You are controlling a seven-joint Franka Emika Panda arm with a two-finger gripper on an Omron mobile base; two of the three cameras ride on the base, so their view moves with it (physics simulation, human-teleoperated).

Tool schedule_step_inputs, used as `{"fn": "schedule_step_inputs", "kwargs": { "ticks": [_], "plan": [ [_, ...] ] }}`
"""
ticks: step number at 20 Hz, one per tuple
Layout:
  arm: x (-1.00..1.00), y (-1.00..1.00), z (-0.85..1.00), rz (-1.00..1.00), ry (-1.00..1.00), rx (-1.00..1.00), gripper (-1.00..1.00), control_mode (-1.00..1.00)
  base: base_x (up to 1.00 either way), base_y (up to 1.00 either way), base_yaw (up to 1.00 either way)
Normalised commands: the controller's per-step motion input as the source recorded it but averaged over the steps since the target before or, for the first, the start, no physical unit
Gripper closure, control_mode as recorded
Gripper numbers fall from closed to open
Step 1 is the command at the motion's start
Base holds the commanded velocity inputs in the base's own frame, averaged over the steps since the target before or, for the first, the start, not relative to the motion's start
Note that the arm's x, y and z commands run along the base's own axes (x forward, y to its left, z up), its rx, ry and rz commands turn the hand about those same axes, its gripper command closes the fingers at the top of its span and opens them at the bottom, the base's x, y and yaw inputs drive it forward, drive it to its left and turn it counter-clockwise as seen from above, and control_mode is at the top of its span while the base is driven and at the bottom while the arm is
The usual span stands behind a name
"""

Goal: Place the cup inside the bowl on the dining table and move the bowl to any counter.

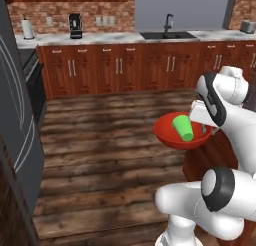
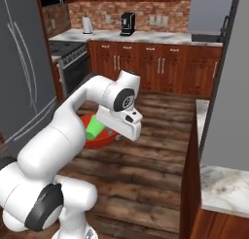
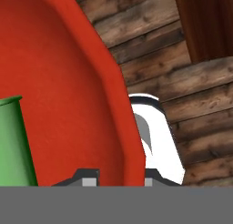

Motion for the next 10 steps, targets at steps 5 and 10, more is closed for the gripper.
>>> {"fn": "schedule_step_inputs", "kwargs": {
  "ticks": [5,10],
  "plan": [
    [0.0,0.0,0.0,0.0,0.0,0.0,1.0,1.0,0.8,0.0,0.0],
    [0.0,0.0,0.0,0.0,0.0,0.0,1.0,1.0,0.76,0.01,0.0]
  ]
}}
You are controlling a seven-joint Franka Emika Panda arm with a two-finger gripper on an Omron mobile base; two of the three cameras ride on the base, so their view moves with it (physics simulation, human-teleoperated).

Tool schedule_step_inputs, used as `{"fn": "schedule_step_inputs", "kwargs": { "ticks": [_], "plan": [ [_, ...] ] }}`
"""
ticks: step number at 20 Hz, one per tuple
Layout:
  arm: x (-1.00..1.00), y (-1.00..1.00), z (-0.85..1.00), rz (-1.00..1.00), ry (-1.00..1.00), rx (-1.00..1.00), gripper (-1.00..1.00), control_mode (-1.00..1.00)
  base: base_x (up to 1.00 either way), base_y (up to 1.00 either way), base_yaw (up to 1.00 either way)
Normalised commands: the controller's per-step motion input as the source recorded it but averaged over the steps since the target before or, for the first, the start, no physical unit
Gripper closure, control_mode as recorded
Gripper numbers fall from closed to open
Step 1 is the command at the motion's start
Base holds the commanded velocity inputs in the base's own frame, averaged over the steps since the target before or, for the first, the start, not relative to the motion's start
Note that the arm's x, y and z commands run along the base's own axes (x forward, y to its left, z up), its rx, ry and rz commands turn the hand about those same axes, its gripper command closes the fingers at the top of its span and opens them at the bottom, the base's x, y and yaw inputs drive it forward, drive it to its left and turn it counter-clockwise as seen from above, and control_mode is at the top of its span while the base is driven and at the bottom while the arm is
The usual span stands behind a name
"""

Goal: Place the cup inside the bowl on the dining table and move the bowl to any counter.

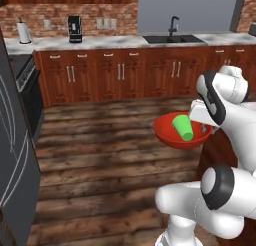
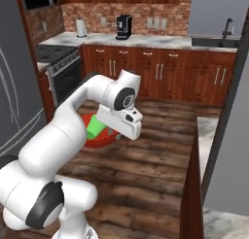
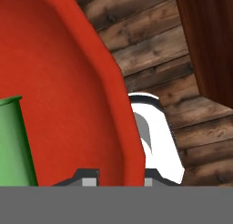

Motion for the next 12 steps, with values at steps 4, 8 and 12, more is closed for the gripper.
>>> {"fn": "schedule_step_inputs", "kwargs": {
  "ticks": [4,8,12],
  "plan": [
    [0.0,0.0,0.0,0.0,0.0,0.0,1.0,1.0,0.7,0.05,0.0],
    [0.0,0.0,0.0,0.0,0.0,0.0,1.0,1.0,0.68,0.06,0.0],
    [0.0,0.0,0.0,0.0,0.0,0.0,1.0,1.0,0.67,0.08,0.0]
  ]
}}
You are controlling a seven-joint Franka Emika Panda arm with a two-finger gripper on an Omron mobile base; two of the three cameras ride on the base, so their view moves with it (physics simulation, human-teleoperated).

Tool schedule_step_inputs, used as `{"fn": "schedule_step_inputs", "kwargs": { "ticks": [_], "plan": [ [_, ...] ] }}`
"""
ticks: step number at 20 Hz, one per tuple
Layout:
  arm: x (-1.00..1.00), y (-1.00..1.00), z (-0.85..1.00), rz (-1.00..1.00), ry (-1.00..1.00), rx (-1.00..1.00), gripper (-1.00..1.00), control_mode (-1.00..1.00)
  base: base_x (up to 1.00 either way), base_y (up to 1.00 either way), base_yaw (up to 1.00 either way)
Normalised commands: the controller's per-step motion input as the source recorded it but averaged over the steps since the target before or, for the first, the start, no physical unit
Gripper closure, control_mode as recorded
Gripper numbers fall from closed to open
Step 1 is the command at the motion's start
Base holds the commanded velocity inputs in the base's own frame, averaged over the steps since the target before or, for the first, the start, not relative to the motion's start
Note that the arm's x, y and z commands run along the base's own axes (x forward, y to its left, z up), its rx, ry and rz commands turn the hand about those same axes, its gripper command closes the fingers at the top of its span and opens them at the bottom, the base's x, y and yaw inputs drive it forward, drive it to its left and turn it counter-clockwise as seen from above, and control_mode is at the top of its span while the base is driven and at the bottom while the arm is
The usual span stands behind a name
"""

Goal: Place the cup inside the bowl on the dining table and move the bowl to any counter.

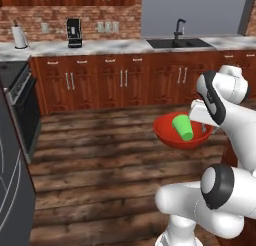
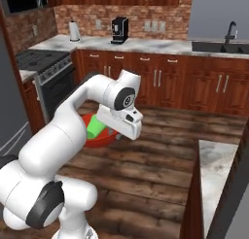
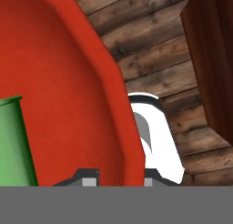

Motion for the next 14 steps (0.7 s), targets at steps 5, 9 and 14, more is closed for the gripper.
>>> {"fn": "schedule_step_inputs", "kwargs": {
  "ticks": [5,9,14],
  "plan": [
    [0.0,0.0,0.0,0.0,0.0,0.0,1.0,1.0,0.72,0.07,0.0],
    [0.0,0.0,0.0,0.0,0.0,0.0,1.0,1.0,0.74,0.05,0.0],
    [0.0,0.0,0.0,0.0,0.0,0.0,1.0,1.0,0.76,0.03,0.0]
  ]
}}
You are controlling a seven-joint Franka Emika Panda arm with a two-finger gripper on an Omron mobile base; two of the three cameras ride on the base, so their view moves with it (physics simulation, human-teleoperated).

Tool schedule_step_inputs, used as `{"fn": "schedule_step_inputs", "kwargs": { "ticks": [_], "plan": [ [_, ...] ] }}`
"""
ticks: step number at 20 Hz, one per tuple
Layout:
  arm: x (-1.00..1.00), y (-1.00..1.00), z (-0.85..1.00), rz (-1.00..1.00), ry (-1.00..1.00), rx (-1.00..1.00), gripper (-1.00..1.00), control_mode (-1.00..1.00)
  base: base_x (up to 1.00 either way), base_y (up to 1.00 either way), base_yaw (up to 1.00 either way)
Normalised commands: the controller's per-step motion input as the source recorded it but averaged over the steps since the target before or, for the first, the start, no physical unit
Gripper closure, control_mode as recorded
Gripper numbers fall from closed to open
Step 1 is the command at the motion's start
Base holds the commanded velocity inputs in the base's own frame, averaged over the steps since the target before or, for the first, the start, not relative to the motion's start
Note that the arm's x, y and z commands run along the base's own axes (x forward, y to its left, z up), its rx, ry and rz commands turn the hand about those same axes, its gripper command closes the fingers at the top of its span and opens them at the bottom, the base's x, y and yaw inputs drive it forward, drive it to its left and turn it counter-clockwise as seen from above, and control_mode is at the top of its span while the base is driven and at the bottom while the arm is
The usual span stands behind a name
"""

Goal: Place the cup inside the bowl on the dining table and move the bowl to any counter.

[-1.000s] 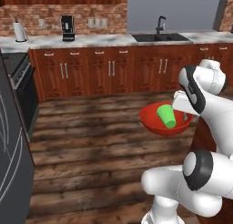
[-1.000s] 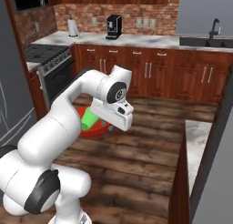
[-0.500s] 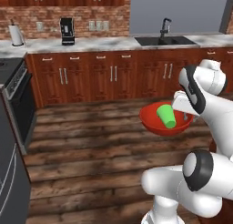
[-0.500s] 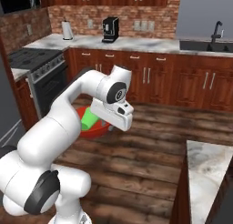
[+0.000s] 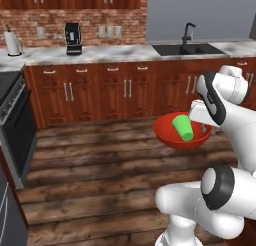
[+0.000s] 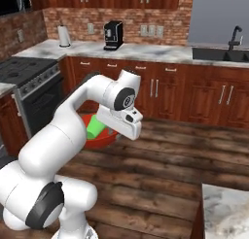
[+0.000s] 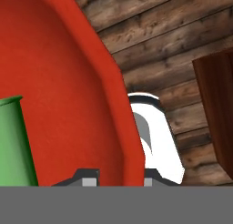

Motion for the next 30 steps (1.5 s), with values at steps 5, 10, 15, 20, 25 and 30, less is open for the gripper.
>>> {"fn": "schedule_step_inputs", "kwargs": {
  "ticks": [5,10,15,20,25,30],
  "plan": [
    [0.0,0.0,0.0,0.0,0.0,0.0,1.0,1.0,0.77,0.01,0.0],
    [0.0,0.0,0.0,0.0,0.0,0.0,1.0,1.0,0.71,0.01,0.0],
    [0.0,0.0,0.0,0.0,0.0,0.0,1.0,1.0,0.67,0.04,0.0],
    [0.0,0.0,0.0,0.0,0.0,0.0,1.0,1.0,0.66,0.07,0.0],
    [0.0,0.0,0.0,0.0,0.0,0.0,1.0,1.0,0.72,0.01,0.0],
    [0.0,0.0,0.0,0.0,0.0,0.0,1.0,1.0,0.74,0.0,0.0]
  ]
}}
